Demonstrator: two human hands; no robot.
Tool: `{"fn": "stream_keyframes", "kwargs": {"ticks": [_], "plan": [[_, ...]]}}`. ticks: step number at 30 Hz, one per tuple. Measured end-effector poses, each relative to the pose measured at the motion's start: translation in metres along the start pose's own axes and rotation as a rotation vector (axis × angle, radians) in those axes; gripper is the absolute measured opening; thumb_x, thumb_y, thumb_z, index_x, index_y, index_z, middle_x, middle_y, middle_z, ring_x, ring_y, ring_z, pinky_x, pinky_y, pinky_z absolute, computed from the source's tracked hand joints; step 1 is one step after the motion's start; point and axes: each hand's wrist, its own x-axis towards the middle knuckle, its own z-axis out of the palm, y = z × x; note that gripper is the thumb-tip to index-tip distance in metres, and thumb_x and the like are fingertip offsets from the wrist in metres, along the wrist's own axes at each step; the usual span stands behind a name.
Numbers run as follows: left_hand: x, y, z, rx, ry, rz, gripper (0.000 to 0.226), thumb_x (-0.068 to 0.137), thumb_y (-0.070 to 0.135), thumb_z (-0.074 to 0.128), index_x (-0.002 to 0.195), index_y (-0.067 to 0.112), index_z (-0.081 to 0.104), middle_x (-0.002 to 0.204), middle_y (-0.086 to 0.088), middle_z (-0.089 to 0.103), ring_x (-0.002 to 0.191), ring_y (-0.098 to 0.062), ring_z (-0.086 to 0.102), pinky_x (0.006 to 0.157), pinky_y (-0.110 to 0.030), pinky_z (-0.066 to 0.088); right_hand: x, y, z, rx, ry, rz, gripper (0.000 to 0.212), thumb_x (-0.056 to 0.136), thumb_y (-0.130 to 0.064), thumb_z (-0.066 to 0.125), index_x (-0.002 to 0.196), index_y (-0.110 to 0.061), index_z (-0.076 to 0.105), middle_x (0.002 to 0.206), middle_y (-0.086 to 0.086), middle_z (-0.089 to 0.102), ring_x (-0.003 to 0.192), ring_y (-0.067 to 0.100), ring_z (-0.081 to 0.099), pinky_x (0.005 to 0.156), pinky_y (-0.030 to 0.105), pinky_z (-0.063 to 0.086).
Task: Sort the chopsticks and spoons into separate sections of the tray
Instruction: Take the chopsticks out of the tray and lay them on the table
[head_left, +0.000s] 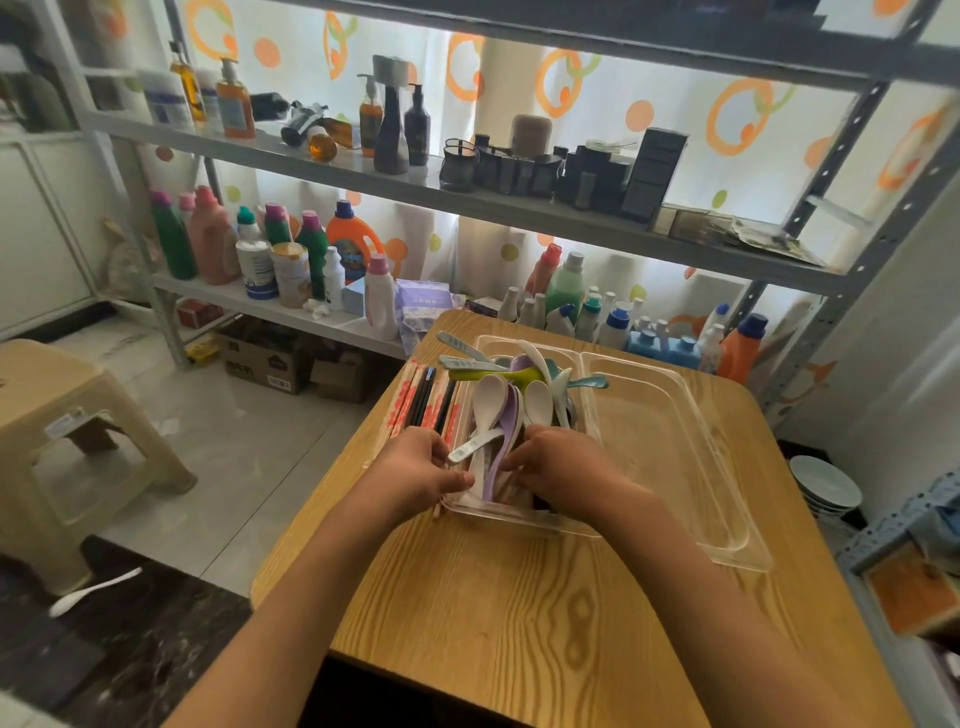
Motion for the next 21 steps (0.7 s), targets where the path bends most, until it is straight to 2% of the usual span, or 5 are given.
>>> {"fn": "stream_keyframes", "kwargs": {"ticks": [3, 6, 12, 17, 21], "plan": [[-0.001, 0.0, 0.0, 0.007, 0.013, 0.007, 0.021, 0.079, 0.022, 0.078, 0.092, 0.017, 0.062, 0.086, -0.006, 0.067, 0.077, -0.018, 0.065, 0.065, -0.029, 0.053, -0.011, -0.002, -0.002, 0.055, 0.051, -0.018, 0.027, 0.092, -0.03, 0.067, 0.119, -0.033, 0.07, 0.095, -0.017, 0.046, 0.084, 0.004, 0.05, 0.067, 0.013, 0.04], [-0.002, -0.002, 0.001, 0.012, 0.018, 0.014, 0.02, 0.08, 0.023, 0.077, 0.093, 0.017, 0.062, 0.086, -0.006, 0.068, 0.076, -0.017, 0.065, 0.064, -0.029, 0.052, -0.015, -0.005, -0.011, 0.131, 0.122, -0.034, 0.027, 0.093, -0.03, 0.066, 0.119, -0.031, 0.07, 0.107, -0.012, 0.053, 0.091, 0.006, 0.054, 0.078, 0.022, 0.051], [-0.008, 0.003, 0.001, 0.13, 0.052, 0.041, 0.021, 0.081, 0.029, 0.075, 0.093, 0.018, 0.063, 0.085, -0.002, 0.066, 0.077, -0.014, 0.065, 0.069, -0.03, 0.056, -0.015, -0.012, -0.044, 0.36, 0.393, -0.066, 0.029, 0.098, -0.022, 0.058, 0.126, -0.02, 0.067, 0.11, -0.008, 0.062, 0.098, 0.011, 0.06, 0.084, 0.031, 0.057], [-0.017, 0.009, -0.002, 0.232, 0.136, 0.087, 0.032, 0.079, 0.038, 0.075, 0.099, 0.018, 0.06, 0.084, 0.003, 0.062, 0.075, -0.01, 0.06, 0.068, -0.028, 0.053, -0.009, -0.022, -0.068, 0.484, 0.635, -0.063, 0.028, 0.095, -0.017, 0.064, 0.121, -0.011, 0.069, 0.107, 0.002, 0.073, 0.09, 0.006, 0.064, 0.079, 0.015, 0.052], [-0.026, 0.016, -0.009, 0.161, 0.264, 0.224, 0.042, 0.079, 0.037, 0.075, 0.113, 0.016, 0.062, 0.097, 0.002, 0.065, 0.086, -0.011, 0.062, 0.077, -0.032, 0.056, -0.005, -0.032, -0.082, 0.573, 0.742, -0.043, 0.028, 0.092, -0.015, 0.068, 0.119, -0.009, 0.069, 0.098, -0.006, 0.069, 0.079, -0.008, 0.061, 0.071, 0.003, 0.048]]}}
